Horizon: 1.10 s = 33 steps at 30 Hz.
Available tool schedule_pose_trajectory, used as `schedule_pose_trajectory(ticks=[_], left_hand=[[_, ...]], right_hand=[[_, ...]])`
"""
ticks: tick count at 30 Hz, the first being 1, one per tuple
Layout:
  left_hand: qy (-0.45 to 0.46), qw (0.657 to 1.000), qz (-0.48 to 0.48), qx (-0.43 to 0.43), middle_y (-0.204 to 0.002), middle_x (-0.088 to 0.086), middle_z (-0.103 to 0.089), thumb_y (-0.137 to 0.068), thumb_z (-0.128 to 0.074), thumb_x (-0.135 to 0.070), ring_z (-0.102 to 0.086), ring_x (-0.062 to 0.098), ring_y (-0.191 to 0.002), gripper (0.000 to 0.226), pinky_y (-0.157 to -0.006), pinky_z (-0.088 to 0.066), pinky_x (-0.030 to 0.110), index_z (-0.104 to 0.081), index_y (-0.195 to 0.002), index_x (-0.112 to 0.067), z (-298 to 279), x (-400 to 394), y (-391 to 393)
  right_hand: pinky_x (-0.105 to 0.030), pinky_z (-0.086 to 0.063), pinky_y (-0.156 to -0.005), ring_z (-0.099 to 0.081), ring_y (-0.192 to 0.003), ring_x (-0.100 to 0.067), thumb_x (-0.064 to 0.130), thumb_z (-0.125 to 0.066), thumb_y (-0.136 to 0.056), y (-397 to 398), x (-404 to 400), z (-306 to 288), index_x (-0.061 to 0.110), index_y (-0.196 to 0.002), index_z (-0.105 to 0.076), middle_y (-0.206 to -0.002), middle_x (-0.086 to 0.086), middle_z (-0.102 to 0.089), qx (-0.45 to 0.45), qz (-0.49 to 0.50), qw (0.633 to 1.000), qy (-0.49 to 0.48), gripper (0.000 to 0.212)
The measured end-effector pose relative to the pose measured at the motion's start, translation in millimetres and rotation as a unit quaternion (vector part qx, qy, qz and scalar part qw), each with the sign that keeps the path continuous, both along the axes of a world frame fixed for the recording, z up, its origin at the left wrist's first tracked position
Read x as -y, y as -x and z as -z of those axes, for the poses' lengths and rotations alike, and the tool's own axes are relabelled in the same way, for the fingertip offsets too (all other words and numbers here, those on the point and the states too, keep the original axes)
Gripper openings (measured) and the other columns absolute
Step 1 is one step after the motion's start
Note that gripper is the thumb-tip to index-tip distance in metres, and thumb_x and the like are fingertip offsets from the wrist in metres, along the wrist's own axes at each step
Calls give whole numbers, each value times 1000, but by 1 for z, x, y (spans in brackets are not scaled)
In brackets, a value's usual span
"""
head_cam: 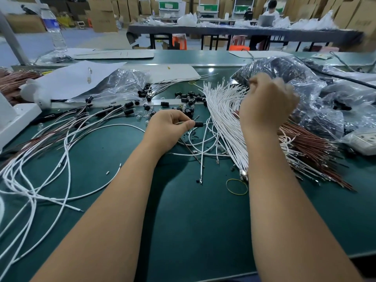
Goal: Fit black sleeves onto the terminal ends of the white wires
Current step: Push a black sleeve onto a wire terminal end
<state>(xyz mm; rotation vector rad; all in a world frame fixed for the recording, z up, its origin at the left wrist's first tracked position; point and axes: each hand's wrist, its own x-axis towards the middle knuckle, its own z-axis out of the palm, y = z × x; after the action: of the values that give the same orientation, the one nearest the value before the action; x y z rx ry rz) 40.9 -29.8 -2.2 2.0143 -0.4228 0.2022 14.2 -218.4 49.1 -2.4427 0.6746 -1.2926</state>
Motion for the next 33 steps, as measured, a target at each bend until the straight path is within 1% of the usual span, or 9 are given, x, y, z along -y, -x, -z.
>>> schedule_pose_trajectory(ticks=[5,7,10,13,17,23,25,28,33], left_hand=[[54,998,-42,11,-60,2,-58,-87,-70,-25,-43,12,-55,9,-52,-37,20,-71,-80,-19,-3,-3,-3],[80,994,-67,14,-61,2,-59,-88,-69,-22,-44,9,-54,7,-51,-38,16,-71,-83,-18,-4,-6,-5],[120,988,-98,5,-56,-2,-47,-89,-67,-20,-33,2,-41,7,-44,-30,15,-69,-83,-18,-4,-13,-10],[145,983,-111,-13,-62,1,-46,-91,-64,-19,-35,6,-49,10,-45,-31,17,-66,-82,-20,-5,-22,-14],[150,982,-102,-51,-76,7,-51,-92,-61,-20,-43,15,-68,12,-50,-37,11,-66,-81,-16,-6,-28,-15],[152,979,-105,-88,-68,-5,-55,-91,-63,-21,-47,9,-63,18,-58,-42,18,-66,-73,-20,-6,-30,-17],[147,980,-99,-85,-67,-4,-53,-90,-65,-22,-45,11,-60,16,-54,-43,16,-67,-74,-20,-5,-31,-17],[132,984,-95,-67,-64,-8,-55,-89,-66,-23,-45,6,-55,16,-45,-38,6,-67,-74,-23,-5,-32,-16],[133,985,-92,-59,-66,-9,-59,-88,-68,-22,-50,3,-60,15,-49,-40,4,-67,-73,-25,-5,-33,-17]], right_hand=[[-22,-32,-72,-50,-78,-16,3,-60,-90,-7,-55,2,15,-103,-72,-85,-6,-63,90,-186,971,120,21],[-25,-37,-66,-47,-75,-17,-2,-60,-88,-8,-70,13,9,-100,-72,-83,-10,-59,83,-257,956,112,20],[-29,-44,-74,-54,-84,-25,1,-54,-92,-11,-75,28,3,-105,-68,-90,-13,-60,40,-321,944,70,19],[-31,-45,-81,-56,-91,-27,2,-54,-92,-13,-72,36,1,-103,-66,-96,-13,-63,10,-336,941,34,17],[-32,-41,-80,-53,-88,-24,1,-55,-89,-15,-71,38,8,-94,-68,-90,-8,-62,1,-326,945,13,16],[-28,-24,-74,-50,-88,-20,0,-52,-87,-16,-69,40,15,-91,-68,-88,2,-53,6,-301,954,2,22],[-27,-22,-73,-49,-88,-20,-1,-53,-87,-16,-68,39,15,-91,-68,-87,4,-50,12,-299,954,-3,23],[-28,-24,-74,-49,-89,-21,-1,-52,-87,-15,-69,39,14,-91,-68,-86,4,-48,9,-307,952,2,22],[-31,-34,-79,-50,-89,-21,1,-53,-89,-18,-65,40,15,-92,-68,-87,2,-52,-13,-334,943,-1,21]])
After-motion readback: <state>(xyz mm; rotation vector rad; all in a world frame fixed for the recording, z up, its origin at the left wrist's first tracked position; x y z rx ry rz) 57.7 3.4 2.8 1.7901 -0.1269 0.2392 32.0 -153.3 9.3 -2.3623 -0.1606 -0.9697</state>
